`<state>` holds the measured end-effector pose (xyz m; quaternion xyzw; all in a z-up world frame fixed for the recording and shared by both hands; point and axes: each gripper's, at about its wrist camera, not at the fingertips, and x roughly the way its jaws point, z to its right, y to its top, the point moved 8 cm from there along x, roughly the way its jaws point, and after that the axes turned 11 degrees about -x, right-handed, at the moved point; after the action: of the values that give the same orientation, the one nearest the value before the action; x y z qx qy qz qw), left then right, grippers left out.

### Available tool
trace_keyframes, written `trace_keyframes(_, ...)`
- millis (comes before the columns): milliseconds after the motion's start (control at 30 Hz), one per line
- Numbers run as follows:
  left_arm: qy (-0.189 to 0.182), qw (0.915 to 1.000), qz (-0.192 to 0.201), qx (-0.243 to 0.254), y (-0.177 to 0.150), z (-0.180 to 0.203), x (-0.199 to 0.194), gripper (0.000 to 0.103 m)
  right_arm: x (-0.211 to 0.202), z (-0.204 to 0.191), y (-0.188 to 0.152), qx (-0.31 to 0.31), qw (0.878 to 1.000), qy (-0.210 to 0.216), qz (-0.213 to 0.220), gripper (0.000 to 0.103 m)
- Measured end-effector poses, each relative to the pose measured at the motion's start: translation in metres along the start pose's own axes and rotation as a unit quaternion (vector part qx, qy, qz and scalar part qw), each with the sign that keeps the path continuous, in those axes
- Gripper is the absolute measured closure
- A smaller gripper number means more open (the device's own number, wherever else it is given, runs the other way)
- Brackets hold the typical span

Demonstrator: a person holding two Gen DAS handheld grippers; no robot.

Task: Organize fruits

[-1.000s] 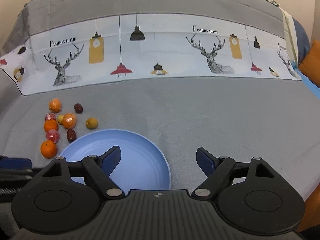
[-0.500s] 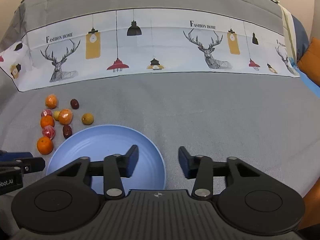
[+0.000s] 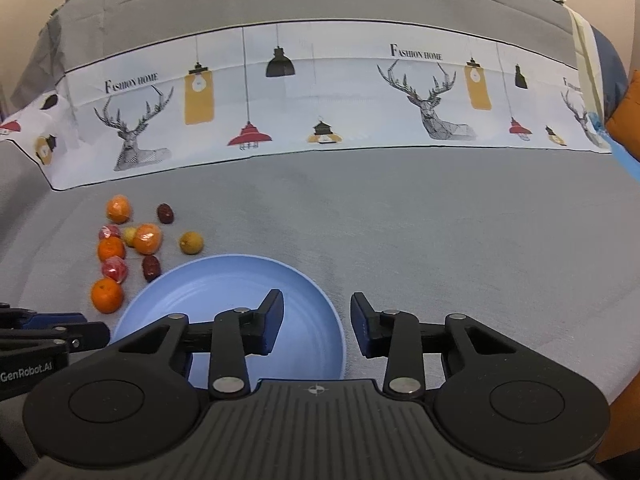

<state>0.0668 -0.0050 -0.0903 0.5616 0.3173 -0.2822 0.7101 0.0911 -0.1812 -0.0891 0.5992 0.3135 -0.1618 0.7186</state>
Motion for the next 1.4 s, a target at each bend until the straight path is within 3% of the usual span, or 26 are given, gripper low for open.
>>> trace_keyframes(233, 0.004, 1.0, 0.001, -0.008, 0.001, -0.005, 0.0, 0.081, -0.001, -0.011, 0.001, -0.018, 1.0, 0.011, 0.001, 0.065)
trace_keyframes(333, 0.005, 0.9999, 0.006, -0.007, 0.001, -0.006, -0.003, 0.081, -0.001, -0.019, 0.002, -0.03, 0.999, 0.014, 0.006, 0.073)
trace_keyframes(500, 0.006, 0.9998, 0.013, -0.016, 0.004, -0.012, -0.007, 0.082, -0.017, -0.025, 0.019, -0.036, 0.997, 0.013, 0.064, 0.081)
trace_keyframes(633, -0.01, 0.9995, 0.001, -0.028, 0.01, -0.015, -0.01, 0.093, -0.021, -0.025, 0.024, -0.031, 0.997, 0.013, 0.075, 0.081)
trace_keyframes(733, -0.023, 0.9994, -0.008, -0.026, 0.034, -0.016, -0.013, 0.093, -0.024, -0.019, 0.031, -0.014, 0.997, 0.015, 0.08, 0.081)
trace_keyframes(867, -0.016, 0.9985, 0.05, 0.013, 0.08, -0.02, -0.019, 0.093, -0.029, -0.01, 0.053, 0.01, 0.996, 0.027, 0.082, 0.081)
trace_keyframes(967, -0.015, 0.9975, 0.063, -0.027, 0.077, -0.037, -0.007, 0.093, -0.033, -0.003, 0.081, -0.01, 0.994, 0.019, 0.106, 0.081)
trace_keyframes(1000, -0.013, 0.9978, 0.051, -0.039, 0.064, -0.043, 0.001, 0.092, -0.031, -0.001, 0.089, -0.016, 0.994, 0.016, 0.111, 0.081)
trace_keyframes(1033, 0.01, 0.9982, 0.009, -0.058, 0.051, -0.053, 0.014, 0.092, -0.028, 0.003, 0.096, -0.019, 0.993, 0.015, 0.115, 0.081)
trace_keyframes(1067, 0.019, 0.9941, -0.024, -0.104, 0.044, -0.065, 0.022, 0.092, -0.022, 0.006, 0.102, -0.02, 0.993, 0.013, 0.117, 0.081)
trace_keyframes(1100, 0.006, 0.9906, -0.031, -0.133, 0.045, -0.071, 0.024, 0.092, -0.016, 0.009, 0.105, -0.02, 0.993, 0.01, 0.117, 0.081)
trace_keyframes(1133, -0.006, 0.9869, -0.027, -0.159, 0.051, -0.079, 0.024, 0.092, -0.007, 0.012, 0.107, -0.016, 0.993, 0.007, 0.114, 0.081)
trace_keyframes(1233, 0.008, 0.9802, -0.02, -0.197, 0.056, -0.1, 0.027, 0.092, 0.023, 0.014, 0.095, 0.008, 0.996, 0.013, 0.088, 0.081)
trace_keyframes(1300, -0.002, 0.9688, -0.044, -0.244, 0.049, -0.113, 0.034, 0.091, 0.044, 0.01, 0.084, 0.028, 0.998, 0.027, 0.048, 0.079)
trace_keyframes(1400, -0.01, 0.9526, -0.072, -0.296, 0.043, -0.125, 0.046, 0.086, 0.065, -0.009, 0.083, 0.024, 0.997, 0.064, 0.023, 0.079)
